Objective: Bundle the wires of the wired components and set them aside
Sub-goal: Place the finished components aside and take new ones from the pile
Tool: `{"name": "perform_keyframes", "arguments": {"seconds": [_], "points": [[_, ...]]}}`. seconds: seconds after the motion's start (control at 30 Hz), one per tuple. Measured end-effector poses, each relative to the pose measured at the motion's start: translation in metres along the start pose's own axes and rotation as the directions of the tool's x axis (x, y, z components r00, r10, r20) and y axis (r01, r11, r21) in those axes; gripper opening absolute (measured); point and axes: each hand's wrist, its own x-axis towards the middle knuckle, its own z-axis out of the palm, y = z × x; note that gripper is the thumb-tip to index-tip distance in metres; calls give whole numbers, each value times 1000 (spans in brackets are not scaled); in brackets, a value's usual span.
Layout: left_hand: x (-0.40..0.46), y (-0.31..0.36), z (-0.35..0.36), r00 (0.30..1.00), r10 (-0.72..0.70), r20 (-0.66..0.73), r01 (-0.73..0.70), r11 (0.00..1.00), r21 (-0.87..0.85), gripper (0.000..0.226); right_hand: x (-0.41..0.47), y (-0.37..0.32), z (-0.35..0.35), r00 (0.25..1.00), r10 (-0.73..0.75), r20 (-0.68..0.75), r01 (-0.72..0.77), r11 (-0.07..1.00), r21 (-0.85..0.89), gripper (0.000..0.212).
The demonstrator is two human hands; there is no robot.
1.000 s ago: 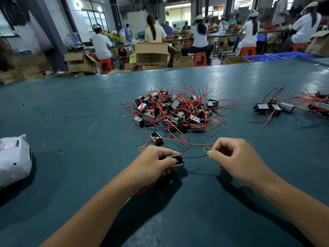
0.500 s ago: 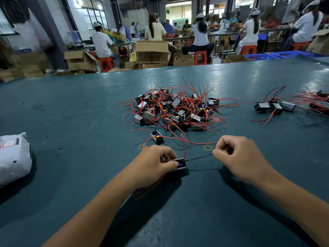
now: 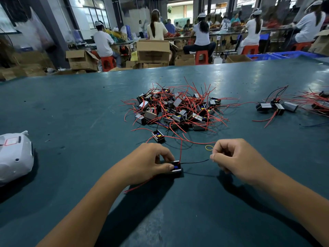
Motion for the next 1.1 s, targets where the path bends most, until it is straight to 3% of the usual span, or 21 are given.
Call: {"name": "perform_keyframes", "arguments": {"seconds": [0.1,0.2,0.27,0.33,0.53,0.63,0.83,1.1], "points": [[2,8,10,978,54,-201,-74,993,-91,13,-2,-2,4,998,-27,63,26,999,23,26],[6,21,24,956,-46,-291,-52,947,-318,15,-3,-5,8,995,-56,80,50,996,68,28],[8,24,31,951,-93,-294,-17,936,-352,16,-4,-6,9,993,-67,102,60,995,74,29],[9,23,32,953,-64,-296,-17,964,-266,11,-4,-7,9,994,-69,90,64,996,62,28],[7,23,36,957,1,-291,-68,973,-219,10,6,2,1,989,18,-150,9,984,179,19],[8,22,37,959,37,-281,-101,971,-218,14,4,3,4,996,-49,-79,60,988,144,3],[6,22,39,961,103,-256,-156,968,-197,17,3,7,16,980,-201,8,200,971,-128,8],[7,23,36,972,72,-223,-126,963,-239,7,6,8,4,993,-106,-43,102,992,-81,17]]}}
